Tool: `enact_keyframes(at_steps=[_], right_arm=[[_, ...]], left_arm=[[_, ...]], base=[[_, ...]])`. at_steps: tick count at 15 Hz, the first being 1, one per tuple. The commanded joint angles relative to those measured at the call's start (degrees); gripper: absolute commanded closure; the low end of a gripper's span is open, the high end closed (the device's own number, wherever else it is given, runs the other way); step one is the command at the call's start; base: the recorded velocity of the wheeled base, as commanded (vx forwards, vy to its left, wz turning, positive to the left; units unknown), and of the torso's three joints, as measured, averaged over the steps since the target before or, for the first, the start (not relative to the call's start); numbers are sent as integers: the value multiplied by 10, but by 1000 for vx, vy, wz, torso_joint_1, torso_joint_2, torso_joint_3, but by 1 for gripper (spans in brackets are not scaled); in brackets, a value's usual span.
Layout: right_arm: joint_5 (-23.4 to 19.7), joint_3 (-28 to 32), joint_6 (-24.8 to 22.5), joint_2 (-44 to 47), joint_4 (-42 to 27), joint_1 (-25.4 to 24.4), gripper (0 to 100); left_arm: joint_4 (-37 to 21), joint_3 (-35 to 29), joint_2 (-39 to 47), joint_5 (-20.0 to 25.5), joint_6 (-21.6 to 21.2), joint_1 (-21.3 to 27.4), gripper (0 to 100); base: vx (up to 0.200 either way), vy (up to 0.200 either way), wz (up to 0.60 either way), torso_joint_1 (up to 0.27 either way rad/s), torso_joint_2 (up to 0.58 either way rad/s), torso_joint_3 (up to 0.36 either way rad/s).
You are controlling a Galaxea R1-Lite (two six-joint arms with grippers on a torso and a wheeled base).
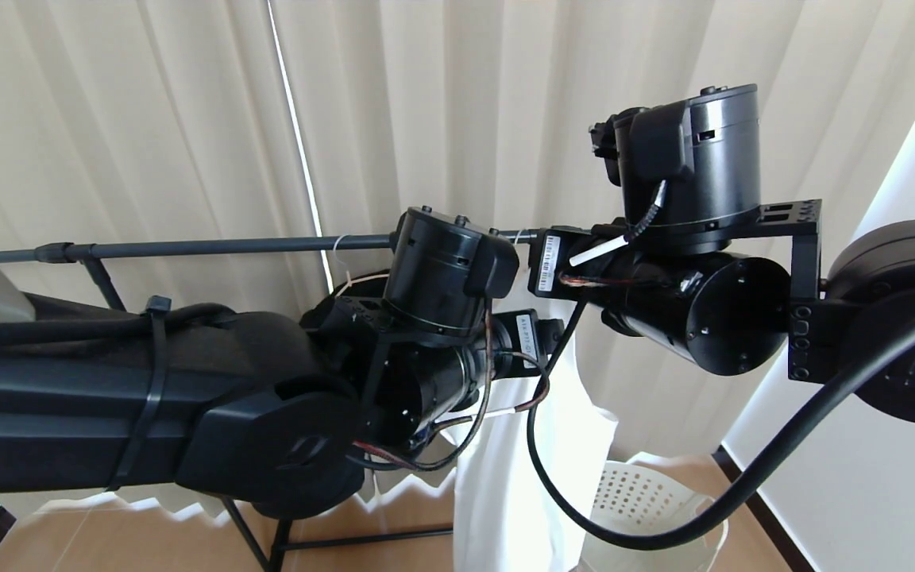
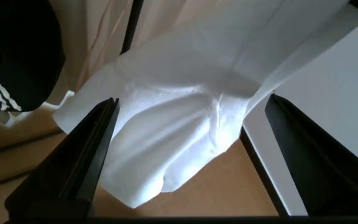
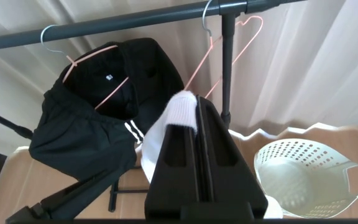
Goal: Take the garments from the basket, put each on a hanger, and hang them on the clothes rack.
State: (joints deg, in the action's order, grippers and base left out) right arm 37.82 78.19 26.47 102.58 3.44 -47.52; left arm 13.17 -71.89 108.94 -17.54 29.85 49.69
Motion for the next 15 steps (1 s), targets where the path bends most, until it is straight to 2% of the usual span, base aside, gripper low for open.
enact_keyframes(at_steps=[1,5,9,12,15], right_arm=[[0,0,0,0,0,0,100],[0,0,-1,-2,-1,0,100],[0,-1,-1,2,-1,0,100],[2,-1,-2,0,-1,1,100],[2,-1,-2,1,-1,2,100]], left_arm=[[4,-5,8,-1,-1,1,0],[3,-35,35,-6,-3,-3,0],[4,-45,57,-60,-41,-12,0],[4,-40,51,-85,-46,-12,0],[4,2,13,-91,-58,-13,0]], base=[[0,0,0,0,0,0],[0,0,0,0,0,0],[0,0,0,0,0,0],[0,0,0,0,0,0],[0,0,0,0,0,0]])
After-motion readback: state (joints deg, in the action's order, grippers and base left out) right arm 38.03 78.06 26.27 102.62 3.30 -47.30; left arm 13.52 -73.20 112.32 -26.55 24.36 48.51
